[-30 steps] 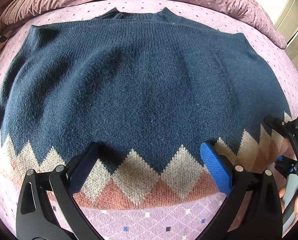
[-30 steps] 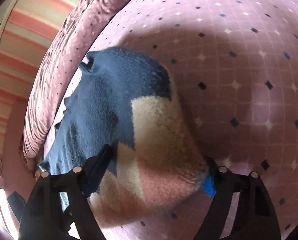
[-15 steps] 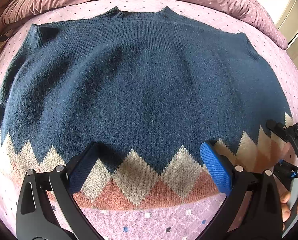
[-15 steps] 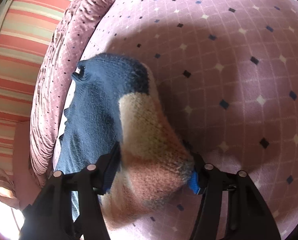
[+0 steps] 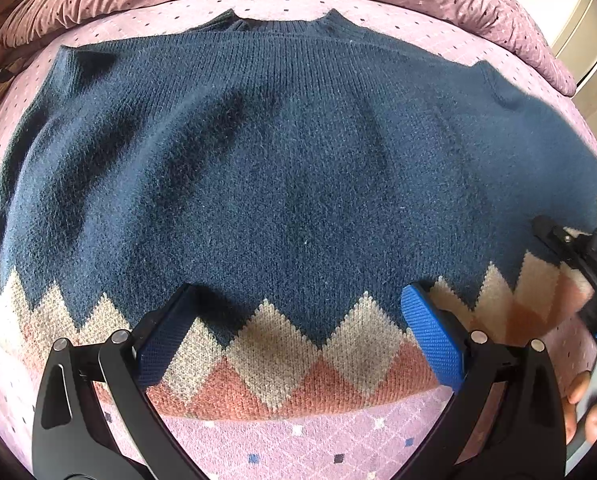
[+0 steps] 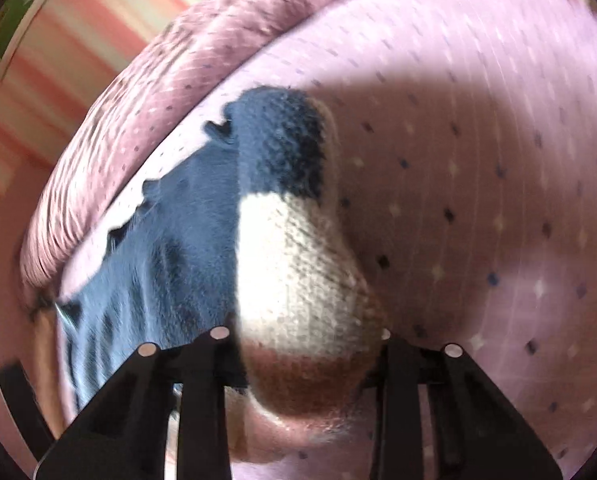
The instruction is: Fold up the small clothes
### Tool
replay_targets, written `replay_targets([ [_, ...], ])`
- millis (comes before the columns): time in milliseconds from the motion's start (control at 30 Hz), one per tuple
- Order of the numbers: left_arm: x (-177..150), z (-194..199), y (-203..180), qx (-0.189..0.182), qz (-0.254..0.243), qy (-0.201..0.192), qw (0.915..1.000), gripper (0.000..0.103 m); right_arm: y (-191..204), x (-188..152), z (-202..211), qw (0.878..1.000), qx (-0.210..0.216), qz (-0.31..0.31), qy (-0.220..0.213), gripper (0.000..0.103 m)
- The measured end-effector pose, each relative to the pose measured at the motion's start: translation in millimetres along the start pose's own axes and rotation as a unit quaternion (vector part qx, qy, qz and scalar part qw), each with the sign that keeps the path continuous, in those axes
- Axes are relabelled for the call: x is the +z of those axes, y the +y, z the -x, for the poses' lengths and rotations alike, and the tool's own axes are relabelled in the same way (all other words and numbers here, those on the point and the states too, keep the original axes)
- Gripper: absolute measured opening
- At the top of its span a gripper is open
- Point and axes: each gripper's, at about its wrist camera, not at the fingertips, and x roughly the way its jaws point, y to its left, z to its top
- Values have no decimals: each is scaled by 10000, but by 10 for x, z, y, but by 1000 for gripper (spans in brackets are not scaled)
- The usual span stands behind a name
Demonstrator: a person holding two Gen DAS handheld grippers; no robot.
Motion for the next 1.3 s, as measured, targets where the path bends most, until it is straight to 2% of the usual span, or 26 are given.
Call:
replay_targets([
  [133,7,-14,30,-65,0,-17,10000,100,188,35,151,9987,-61,460,-222,30],
  [200,12,47,97,-236,68,-49,9997,100,298,41,228,9965,-145,752,-338,29],
  [300,2,243,334,-463,310,-132,9984,100,556,46,383,9891,-311,1304,-606,29],
  [367,-21,400,562,-459,378,-201,9980,100,796,14,489,9807,-485,1710,-818,28],
  [433,-43,583,887,-331,398,-298,9982,100,1079,-39,561,9706,-674,2087,-992,28],
  [567,-57,836,1549,170,359,-405,9984,100,1602,-209,605,9518,-930,2659,-1211,27],
  [733,-80,1121,2401,821,328,-665,9939,100,2323,-552,605,9326,-1115,3105,-1466,26],
  [867,-119,1306,3025,996,612,-804,9899,100,2915,-981,567,9167,-1175,3462,-1613,26],
  [1000,-206,1446,3476,1142,823,-895,9860,100,3428,-1575,429,8889,-1125,4121,-1658,25],
  [1067,-249,1480,3585,1211,879,-913,9845,100,3636,-1971,301,8610,-1105,4692,-1624,25],
  [1200,-360,1479,3910,1163,1164,-914,9821,100,3722,-2630,-32,8212,-1045,5507,-1069,25],
  [1300,-429,1468,4112,1164,1378,-912,9794,100,3614,-2808,-207,8142,-1145,5634,-813,25],
])
